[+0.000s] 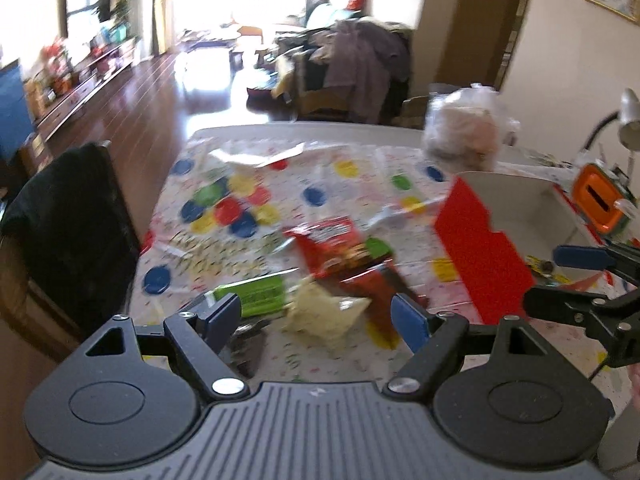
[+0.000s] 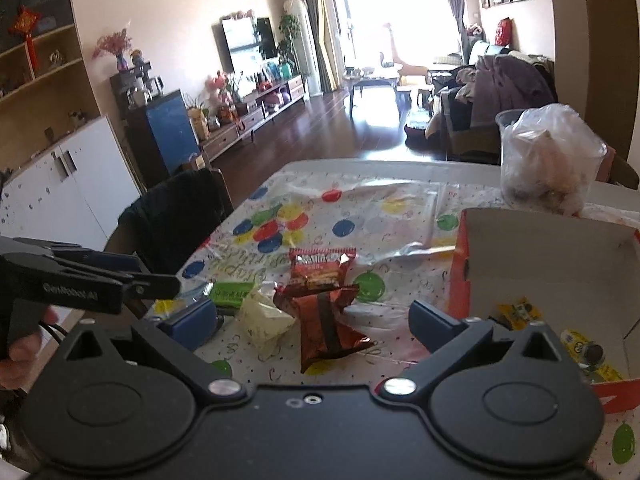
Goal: Organize snacks
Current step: 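Move both open tools back over the remaining snacks, then grasp the blue cookie packet with the left tool while the right tool grasps the red-brown bag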
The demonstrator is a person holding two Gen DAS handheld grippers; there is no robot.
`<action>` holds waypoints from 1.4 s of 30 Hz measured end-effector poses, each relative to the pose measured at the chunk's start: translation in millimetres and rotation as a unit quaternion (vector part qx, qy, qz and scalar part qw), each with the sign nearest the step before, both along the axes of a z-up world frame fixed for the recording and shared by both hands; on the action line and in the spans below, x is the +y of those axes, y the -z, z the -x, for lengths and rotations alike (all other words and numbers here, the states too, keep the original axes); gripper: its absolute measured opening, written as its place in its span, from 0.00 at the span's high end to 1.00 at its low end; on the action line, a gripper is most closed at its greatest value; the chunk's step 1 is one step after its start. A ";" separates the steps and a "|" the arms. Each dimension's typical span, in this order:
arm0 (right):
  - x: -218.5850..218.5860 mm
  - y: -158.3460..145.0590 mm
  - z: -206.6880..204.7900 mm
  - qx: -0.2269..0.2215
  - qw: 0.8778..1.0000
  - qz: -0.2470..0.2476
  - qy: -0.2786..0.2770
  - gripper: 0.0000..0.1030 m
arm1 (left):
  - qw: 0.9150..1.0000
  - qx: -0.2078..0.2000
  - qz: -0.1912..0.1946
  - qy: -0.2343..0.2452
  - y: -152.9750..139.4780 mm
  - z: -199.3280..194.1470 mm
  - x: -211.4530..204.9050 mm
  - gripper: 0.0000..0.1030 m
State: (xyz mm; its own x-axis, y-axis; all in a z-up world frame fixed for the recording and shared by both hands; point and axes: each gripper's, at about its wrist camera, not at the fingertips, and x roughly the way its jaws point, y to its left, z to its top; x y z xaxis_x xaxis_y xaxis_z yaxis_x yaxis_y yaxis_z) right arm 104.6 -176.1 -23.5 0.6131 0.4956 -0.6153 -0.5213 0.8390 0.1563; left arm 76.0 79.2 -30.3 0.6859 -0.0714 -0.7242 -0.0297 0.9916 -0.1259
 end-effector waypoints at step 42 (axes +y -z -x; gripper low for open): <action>87.4 115.8 -97.3 0.087 0.982 0.120 -0.115 0.27 | 0.945 0.196 0.147 -0.218 123.8 -77.6 122.3 0.35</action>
State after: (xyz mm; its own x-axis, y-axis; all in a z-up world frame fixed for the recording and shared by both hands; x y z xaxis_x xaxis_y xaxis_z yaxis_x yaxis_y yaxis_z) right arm 201.9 -88.7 -139.3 0.3765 0.4359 -0.8174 -0.6844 0.7256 0.0717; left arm 153.6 201.4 -154.2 0.3799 -0.0807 -0.9215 -0.5291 0.7982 -0.2880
